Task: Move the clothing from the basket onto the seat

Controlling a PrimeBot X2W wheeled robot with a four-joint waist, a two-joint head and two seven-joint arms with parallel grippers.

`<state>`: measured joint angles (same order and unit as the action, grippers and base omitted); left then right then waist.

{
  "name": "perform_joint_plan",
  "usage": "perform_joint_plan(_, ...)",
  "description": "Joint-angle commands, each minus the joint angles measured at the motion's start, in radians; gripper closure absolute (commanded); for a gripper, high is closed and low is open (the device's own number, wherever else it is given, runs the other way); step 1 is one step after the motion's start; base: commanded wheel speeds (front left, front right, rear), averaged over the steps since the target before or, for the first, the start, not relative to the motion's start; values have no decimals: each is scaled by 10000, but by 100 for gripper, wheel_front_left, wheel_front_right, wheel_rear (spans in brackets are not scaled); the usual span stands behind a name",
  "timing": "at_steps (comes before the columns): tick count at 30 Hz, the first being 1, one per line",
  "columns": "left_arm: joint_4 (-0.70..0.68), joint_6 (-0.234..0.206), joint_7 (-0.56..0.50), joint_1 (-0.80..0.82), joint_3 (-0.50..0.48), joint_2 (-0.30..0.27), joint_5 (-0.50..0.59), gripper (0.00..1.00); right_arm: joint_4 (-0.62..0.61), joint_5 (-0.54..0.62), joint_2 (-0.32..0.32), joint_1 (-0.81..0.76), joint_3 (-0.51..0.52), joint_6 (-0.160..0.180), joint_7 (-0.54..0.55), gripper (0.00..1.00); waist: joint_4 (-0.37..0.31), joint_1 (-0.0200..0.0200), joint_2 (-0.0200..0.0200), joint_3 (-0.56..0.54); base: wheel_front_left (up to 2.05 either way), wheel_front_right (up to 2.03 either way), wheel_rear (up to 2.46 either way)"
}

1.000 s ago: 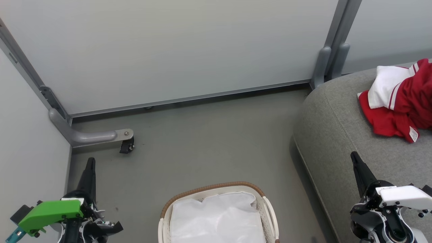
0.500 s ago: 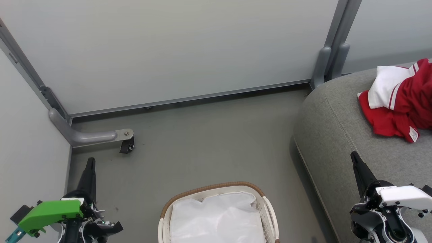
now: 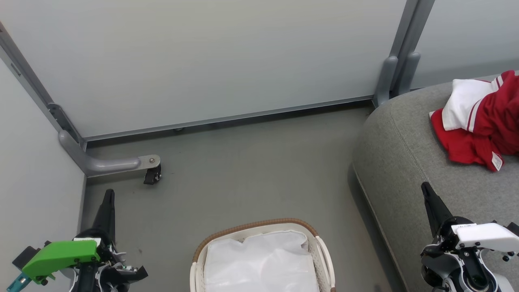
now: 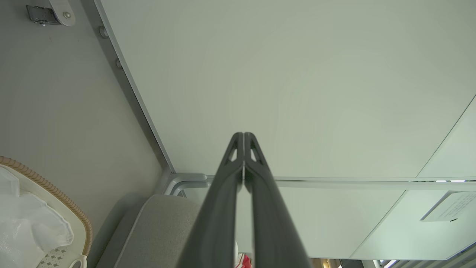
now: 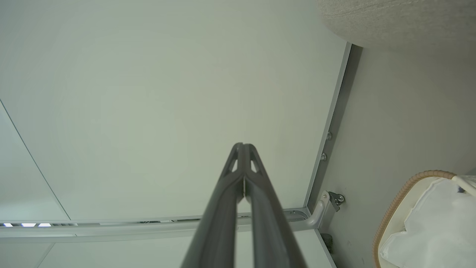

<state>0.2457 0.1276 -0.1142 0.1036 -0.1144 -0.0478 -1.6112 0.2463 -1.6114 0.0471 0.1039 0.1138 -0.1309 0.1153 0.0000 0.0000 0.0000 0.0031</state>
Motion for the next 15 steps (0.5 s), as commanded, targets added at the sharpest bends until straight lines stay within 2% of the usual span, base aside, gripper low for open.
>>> perform_joint_plan(1, -21, 65, -32, 99, -22, -44, -34, 100, -38, -31, 59, 80, 20, 3, 12, 100, 0, 0, 0, 0, 0, 0, 0)
perform_joint_plan(15, -20, 65, -31, 99, -21, -44, -34, 100, -38, -31, 59, 80, 19, 3, 11, 100, 0, 0, 0, 0, 0, 0, 0)
